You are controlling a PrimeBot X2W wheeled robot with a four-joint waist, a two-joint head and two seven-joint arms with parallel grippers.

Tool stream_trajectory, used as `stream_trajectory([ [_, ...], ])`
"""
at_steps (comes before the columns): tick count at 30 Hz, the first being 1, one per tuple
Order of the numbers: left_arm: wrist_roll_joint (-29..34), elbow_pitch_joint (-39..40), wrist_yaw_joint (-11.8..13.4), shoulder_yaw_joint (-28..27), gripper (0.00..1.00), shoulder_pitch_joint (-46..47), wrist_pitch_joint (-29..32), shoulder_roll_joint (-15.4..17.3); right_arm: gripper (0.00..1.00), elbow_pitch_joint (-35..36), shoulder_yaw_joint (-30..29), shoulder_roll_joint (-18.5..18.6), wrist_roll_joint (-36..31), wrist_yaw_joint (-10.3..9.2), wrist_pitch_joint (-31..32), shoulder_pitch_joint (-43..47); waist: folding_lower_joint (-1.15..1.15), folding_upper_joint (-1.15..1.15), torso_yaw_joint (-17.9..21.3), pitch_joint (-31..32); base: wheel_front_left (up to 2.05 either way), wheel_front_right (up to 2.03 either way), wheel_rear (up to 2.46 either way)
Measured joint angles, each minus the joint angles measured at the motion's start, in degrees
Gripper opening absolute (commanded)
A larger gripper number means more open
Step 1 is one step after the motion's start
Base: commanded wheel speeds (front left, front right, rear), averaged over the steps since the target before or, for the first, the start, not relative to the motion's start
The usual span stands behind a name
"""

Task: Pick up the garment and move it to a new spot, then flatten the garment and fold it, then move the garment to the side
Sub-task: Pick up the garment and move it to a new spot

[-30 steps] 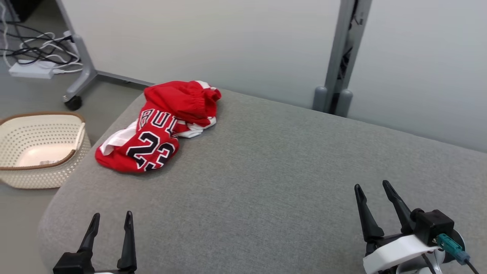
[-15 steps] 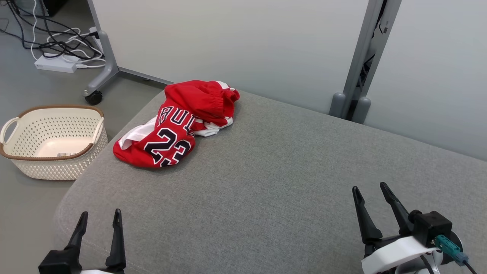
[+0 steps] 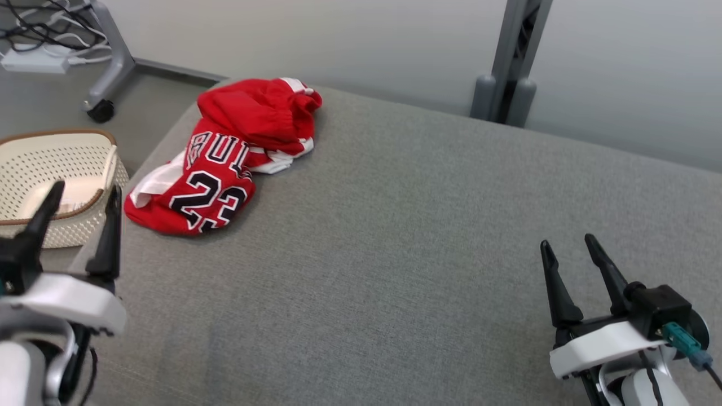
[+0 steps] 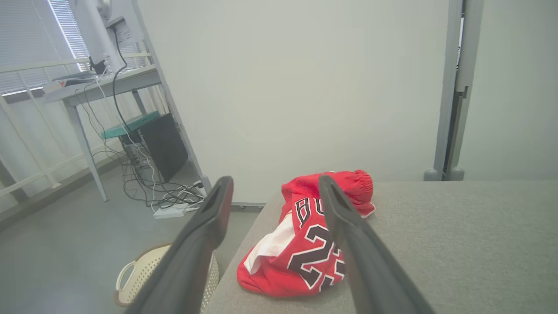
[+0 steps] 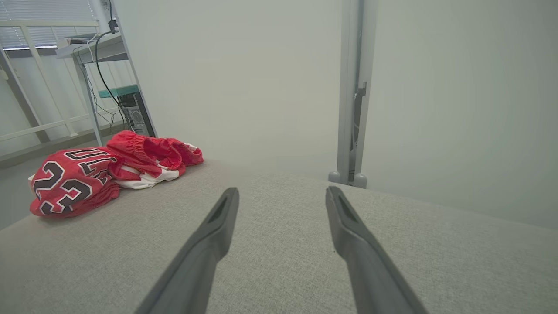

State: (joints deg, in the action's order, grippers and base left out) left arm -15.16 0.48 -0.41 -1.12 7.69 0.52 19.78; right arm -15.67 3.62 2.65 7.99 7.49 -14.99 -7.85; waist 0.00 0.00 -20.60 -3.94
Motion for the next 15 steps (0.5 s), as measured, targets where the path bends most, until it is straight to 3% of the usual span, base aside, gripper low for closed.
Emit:
stream_trajectory([
  [6, -1.9, -6.4, -4.1, 1.5, 1.00, 9.4, 4.6, 4.0, 1.00, 1.0, -0.6, 0.0, -2.2, 0.00, 0.0, -2.7, 0.00, 0.00, 2.0, -5.2, 0.00, 0.00, 0.00],
  [15, -6.3, -19.0, -6.5, 4.4, 1.00, 19.4, 8.3, 7.0, 1.00, 2.4, -1.2, 0.0, -5.5, 0.00, 0.0, -5.5, 0.00, 0.00, 6.7, -12.7, 0.00, 0.00, 0.00],
])
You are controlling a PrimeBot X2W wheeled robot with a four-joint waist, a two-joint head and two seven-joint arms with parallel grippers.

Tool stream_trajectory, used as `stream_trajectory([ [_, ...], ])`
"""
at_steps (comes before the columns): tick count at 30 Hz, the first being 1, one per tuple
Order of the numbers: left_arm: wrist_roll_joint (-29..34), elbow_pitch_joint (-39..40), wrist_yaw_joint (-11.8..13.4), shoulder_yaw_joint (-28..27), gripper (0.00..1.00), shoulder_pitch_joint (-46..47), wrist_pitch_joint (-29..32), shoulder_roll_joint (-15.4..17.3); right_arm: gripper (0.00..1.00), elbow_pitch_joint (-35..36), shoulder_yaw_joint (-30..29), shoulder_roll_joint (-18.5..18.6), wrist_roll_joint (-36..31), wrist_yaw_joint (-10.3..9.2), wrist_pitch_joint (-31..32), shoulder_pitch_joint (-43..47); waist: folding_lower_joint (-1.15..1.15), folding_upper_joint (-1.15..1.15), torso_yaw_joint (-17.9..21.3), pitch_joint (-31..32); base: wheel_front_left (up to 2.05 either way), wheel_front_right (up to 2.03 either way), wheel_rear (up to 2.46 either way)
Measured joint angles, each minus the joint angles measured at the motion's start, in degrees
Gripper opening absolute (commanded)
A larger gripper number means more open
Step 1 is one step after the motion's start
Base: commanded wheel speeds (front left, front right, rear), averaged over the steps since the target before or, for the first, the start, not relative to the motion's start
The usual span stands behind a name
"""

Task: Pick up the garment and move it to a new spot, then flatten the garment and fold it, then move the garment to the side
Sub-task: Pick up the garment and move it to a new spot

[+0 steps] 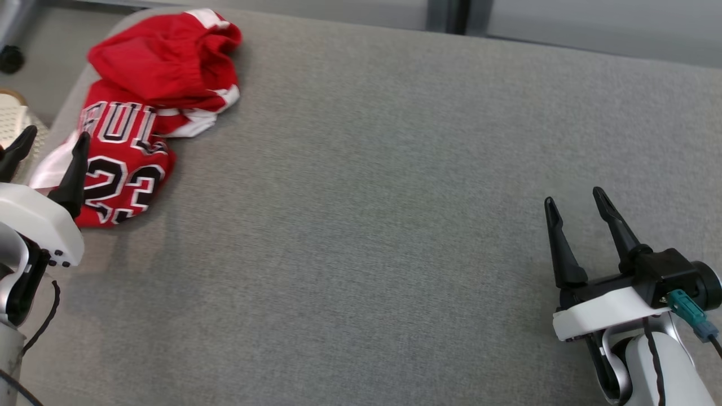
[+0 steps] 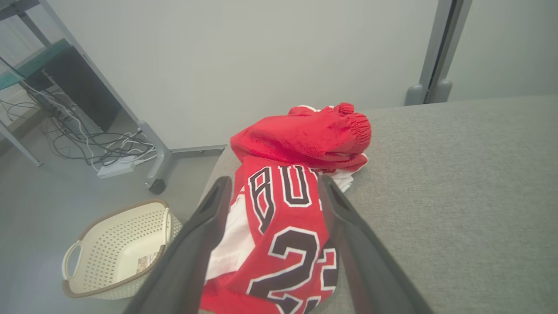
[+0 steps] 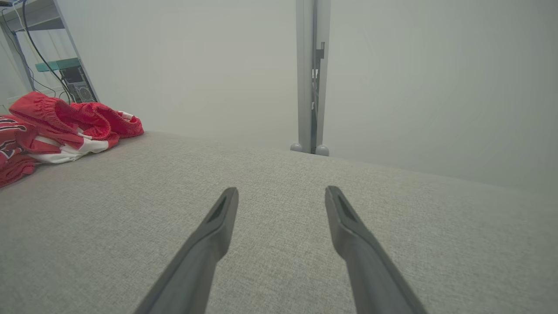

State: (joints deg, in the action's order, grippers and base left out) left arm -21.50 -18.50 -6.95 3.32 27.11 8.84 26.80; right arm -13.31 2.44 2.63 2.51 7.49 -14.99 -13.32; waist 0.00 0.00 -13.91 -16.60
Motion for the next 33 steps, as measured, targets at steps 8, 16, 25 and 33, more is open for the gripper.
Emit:
stream_trajectory([
  [8, -1.2, -10.2, -0.1, 1.5, 1.00, 4.5, -0.6, 1.0, 1.00, 1.5, -1.1, 0.0, -2.6, 0.00, 0.0, -0.6, 0.00, 0.00, 4.0, -5.6, 0.00, 0.00, 0.00],
  [16, -1.2, -20.8, -0.1, 2.0, 1.00, 9.4, -3.1, 2.0, 1.00, 3.3, -1.3, 0.0, -3.5, 0.00, 0.0, -0.9, 0.00, 0.00, 6.0, -9.7, 0.00, 0.00, 0.00],
  [25, -1.2, -27.0, -0.4, 5.3, 0.00, 12.1, -6.5, 1.4, 1.00, 3.1, -0.7, 0.0, -3.3, 0.00, 0.0, -0.8, 0.00, 0.00, 5.9, -9.1, 0.00, 0.00, 0.00],
  [33, -0.7, -25.9, -0.5, 9.0, 0.00, 13.4, -8.3, 5.7, 1.00, 1.4, 1.0, 0.0, -0.5, 0.00, 0.0, -0.8, 0.00, 0.00, 5.3, -4.8, 0.00, 0.00, 0.00],
])
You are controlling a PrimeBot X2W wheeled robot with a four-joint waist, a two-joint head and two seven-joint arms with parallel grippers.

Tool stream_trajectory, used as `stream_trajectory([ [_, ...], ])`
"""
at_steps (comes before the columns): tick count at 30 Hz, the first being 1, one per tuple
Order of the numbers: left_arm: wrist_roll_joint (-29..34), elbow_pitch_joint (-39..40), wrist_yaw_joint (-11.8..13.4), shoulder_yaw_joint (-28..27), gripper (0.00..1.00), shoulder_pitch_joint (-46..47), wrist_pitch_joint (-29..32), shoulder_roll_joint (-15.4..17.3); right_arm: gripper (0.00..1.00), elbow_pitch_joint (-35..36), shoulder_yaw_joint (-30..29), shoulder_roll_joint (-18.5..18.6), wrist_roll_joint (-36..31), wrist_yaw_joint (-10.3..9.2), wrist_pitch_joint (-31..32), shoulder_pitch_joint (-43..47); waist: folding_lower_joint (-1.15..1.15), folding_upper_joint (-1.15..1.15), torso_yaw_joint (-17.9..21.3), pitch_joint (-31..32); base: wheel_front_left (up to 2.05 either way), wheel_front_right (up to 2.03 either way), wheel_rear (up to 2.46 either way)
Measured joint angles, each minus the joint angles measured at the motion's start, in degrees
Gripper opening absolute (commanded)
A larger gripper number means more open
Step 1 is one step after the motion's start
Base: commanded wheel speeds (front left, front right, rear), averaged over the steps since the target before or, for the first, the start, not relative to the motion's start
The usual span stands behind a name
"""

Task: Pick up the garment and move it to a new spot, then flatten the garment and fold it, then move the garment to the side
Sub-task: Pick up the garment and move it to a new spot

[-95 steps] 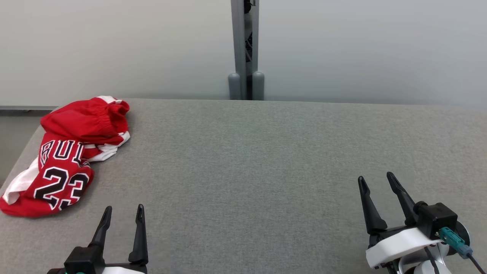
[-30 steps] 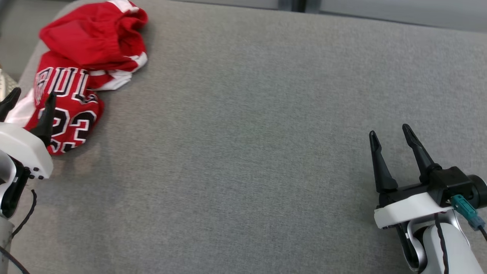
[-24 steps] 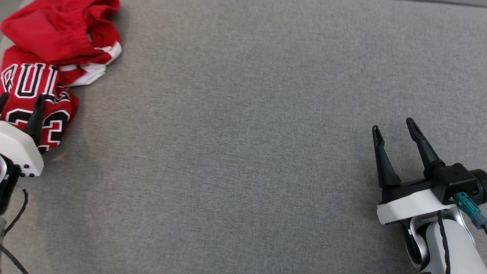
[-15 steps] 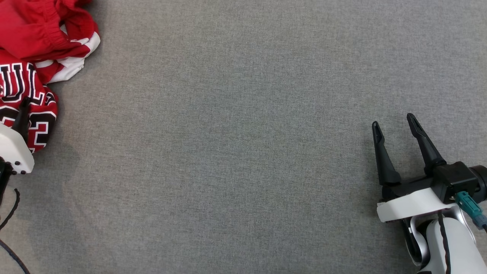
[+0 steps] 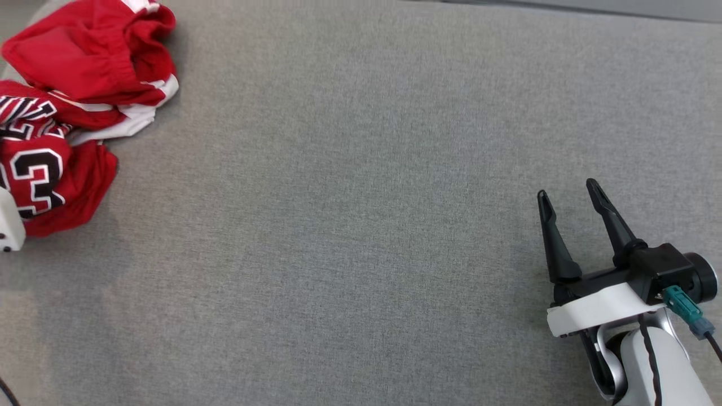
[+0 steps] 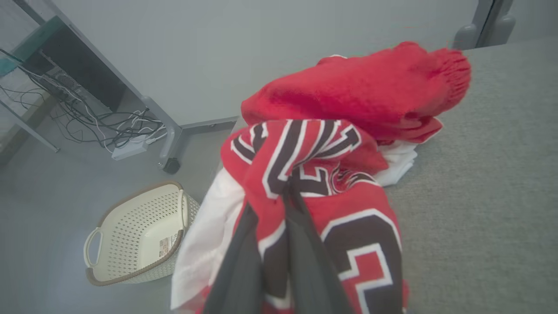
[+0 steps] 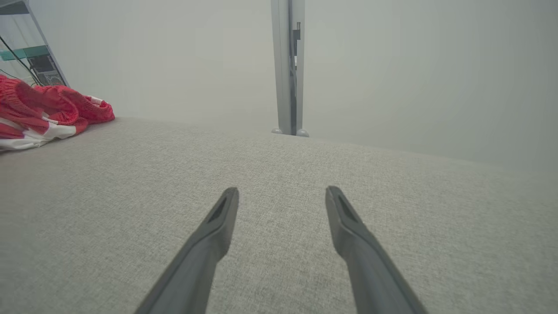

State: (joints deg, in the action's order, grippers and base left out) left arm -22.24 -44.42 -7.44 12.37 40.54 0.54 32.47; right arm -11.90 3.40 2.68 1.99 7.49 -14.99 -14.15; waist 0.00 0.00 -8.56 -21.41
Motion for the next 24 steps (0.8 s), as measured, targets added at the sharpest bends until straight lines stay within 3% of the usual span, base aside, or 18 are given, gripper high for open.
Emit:
stream_trajectory([
  [8, 1.1, 5.8, 0.0, 3.3, 0.00, 1.1, -0.5, 5.8, 1.00, -1.5, 1.1, 0.0, 3.3, 0.00, 0.0, 0.5, 0.00, 0.00, 0.6, 5.5, 0.00, 0.00, 0.00],
  [13, 1.8, 14.0, 0.0, 7.3, 0.00, 2.1, 1.5, 9.3, 1.00, -2.2, 1.3, 0.0, 5.4, 0.00, 0.0, 1.5, 0.00, 0.00, 2.5, 9.9, 0.00, 0.00, 0.00],
  [20, 2.5, 25.4, 0.0, 10.8, 0.00, 3.4, 4.5, 9.9, 1.00, -2.4, 1.1, 0.0, 6.9, 0.00, 0.0, 2.2, 0.00, 0.00, 6.4, 12.6, 0.00, 0.00, 0.00],
  [24, 3.2, 30.3, 0.0, 12.8, 0.00, 3.9, 5.3, 8.6, 1.00, -2.2, 1.0, 0.0, 7.3, 0.00, 0.0, 2.2, 0.00, 0.00, 8.6, 12.9, 0.00, 0.00, 0.00],
])
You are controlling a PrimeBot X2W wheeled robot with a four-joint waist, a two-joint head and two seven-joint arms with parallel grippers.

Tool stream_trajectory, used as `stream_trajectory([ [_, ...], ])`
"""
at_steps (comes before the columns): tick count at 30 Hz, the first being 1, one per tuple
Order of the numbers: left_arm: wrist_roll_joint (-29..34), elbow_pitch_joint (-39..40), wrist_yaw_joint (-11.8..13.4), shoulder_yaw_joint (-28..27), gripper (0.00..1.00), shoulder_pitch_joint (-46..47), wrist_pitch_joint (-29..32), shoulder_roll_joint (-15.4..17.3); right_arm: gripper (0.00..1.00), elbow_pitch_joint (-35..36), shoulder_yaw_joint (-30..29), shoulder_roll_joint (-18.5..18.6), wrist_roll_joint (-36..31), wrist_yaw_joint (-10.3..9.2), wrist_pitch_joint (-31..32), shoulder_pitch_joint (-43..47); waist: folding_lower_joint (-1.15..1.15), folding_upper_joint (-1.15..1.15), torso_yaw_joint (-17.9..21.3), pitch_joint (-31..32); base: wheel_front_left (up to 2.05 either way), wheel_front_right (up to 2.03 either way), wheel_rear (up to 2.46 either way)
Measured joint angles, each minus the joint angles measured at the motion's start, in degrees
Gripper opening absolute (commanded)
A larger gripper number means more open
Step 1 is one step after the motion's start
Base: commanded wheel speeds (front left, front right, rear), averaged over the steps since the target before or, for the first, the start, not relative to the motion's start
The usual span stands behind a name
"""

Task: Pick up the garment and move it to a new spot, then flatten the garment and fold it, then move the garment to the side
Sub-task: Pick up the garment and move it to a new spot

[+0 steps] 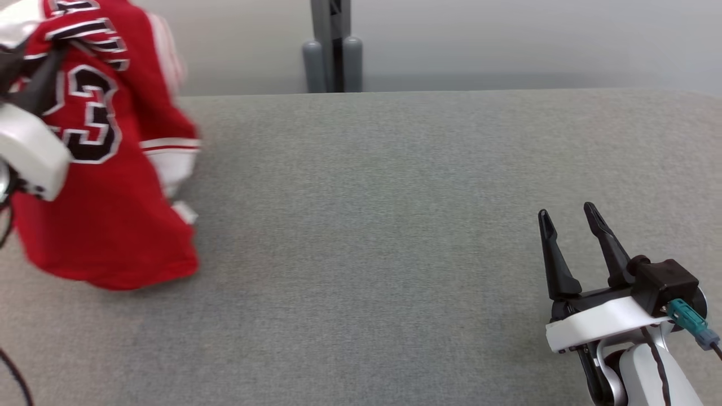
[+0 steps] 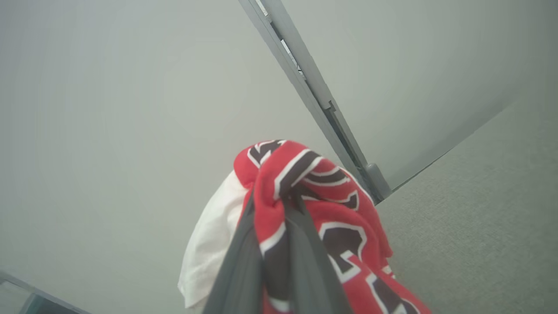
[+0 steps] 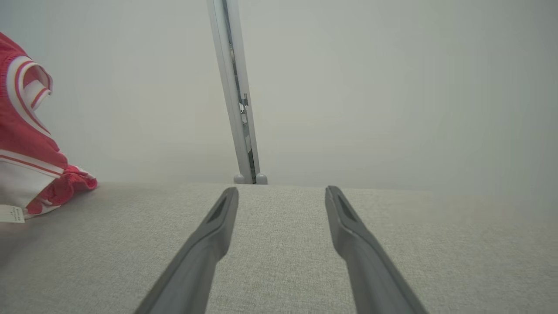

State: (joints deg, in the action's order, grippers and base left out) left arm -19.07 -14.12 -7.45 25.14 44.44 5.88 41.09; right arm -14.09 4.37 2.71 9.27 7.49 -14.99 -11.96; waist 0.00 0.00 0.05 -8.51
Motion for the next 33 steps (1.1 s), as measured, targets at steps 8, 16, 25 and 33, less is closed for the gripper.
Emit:
stream_trajectory([
  [8, 1.4, 3.6, 1.0, 5.9, 0.00, -0.6, 0.5, -7.9, 1.00, 0.2, 0.3, 0.0, 0.9, 0.00, 0.0, -0.3, 0.00, 0.00, 3.9, -1.4, 0.00, 0.00, 0.00],
  [16, 4.1, -1.4, 1.5, 7.5, 0.00, 1.8, -1.9, -8.3, 1.00, 0.6, -0.3, 0.0, 1.1, 0.00, 0.0, -1.3, 0.00, 0.00, 8.1, -3.3, 0.00, 0.00, 0.00],
  [25, 3.3, -5.2, 3.4, 8.6, 0.00, 2.4, -5.3, -14.1, 1.00, 0.6, -0.5, 0.0, 1.4, 0.00, 0.0, -1.4, 0.00, 0.00, 10.7, -4.7, 0.00, 0.00, 0.00],
  [33, 1.3, -15.8, 4.7, 13.8, 0.00, -2.5, -12.0, -27.5, 1.00, 1.0, 0.8, 0.0, 1.9, 0.00, 0.0, -1.9, 0.00, 0.00, 12.2, -5.9, 0.00, 0.00, 0.00],
])
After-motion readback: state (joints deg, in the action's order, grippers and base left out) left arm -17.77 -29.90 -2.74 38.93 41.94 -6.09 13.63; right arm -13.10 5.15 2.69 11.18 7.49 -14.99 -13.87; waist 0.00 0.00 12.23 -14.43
